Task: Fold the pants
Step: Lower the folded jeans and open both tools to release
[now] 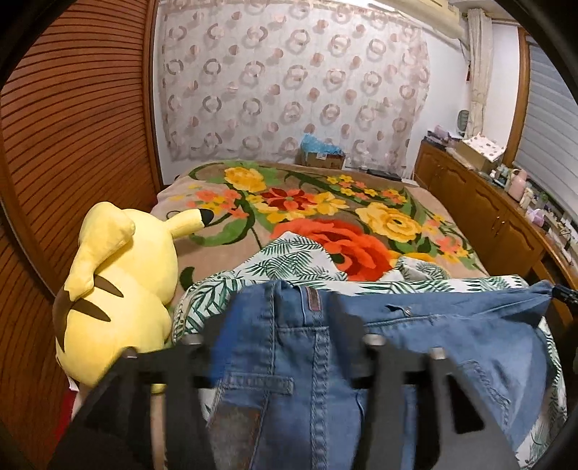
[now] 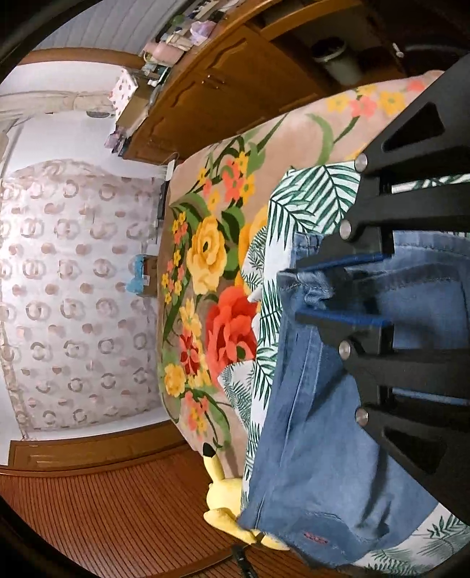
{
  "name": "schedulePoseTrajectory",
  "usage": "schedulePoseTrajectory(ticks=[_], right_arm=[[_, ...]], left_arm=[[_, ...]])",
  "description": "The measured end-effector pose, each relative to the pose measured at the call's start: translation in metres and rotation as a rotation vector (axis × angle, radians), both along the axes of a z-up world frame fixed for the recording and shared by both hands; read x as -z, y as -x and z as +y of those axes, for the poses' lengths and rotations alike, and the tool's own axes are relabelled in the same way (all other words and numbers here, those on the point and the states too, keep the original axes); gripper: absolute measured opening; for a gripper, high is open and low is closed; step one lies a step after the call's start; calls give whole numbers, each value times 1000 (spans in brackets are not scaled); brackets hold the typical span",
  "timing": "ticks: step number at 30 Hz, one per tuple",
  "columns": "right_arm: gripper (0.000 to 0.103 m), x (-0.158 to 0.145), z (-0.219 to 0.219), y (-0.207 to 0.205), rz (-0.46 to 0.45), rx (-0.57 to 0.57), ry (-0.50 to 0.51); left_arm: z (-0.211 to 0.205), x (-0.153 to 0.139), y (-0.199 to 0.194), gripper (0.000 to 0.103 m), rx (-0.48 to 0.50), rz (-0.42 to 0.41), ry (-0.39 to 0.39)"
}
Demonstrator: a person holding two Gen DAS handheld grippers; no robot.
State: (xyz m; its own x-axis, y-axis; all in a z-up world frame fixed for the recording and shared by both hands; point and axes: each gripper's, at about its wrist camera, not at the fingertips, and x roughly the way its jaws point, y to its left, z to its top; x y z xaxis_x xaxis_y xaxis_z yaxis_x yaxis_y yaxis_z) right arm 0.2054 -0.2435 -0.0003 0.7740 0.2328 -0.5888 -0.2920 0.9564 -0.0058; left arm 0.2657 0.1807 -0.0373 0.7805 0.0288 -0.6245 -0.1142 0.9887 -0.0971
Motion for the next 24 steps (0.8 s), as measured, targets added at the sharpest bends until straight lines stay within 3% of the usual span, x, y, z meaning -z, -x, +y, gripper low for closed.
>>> schedulePoseTrajectory(ticks=[2,10,24], right_arm=[[42,1,-2,4,0,2,-4],[45,9,-4,18,38,-19,2],[45,25,-20,14,155,-8,-1]], left_arm=[[-2,-3,6,74,6,-4,-6],[-23,-1,35,75,43,4,-6],[-75,29,56,75,161,85,13]])
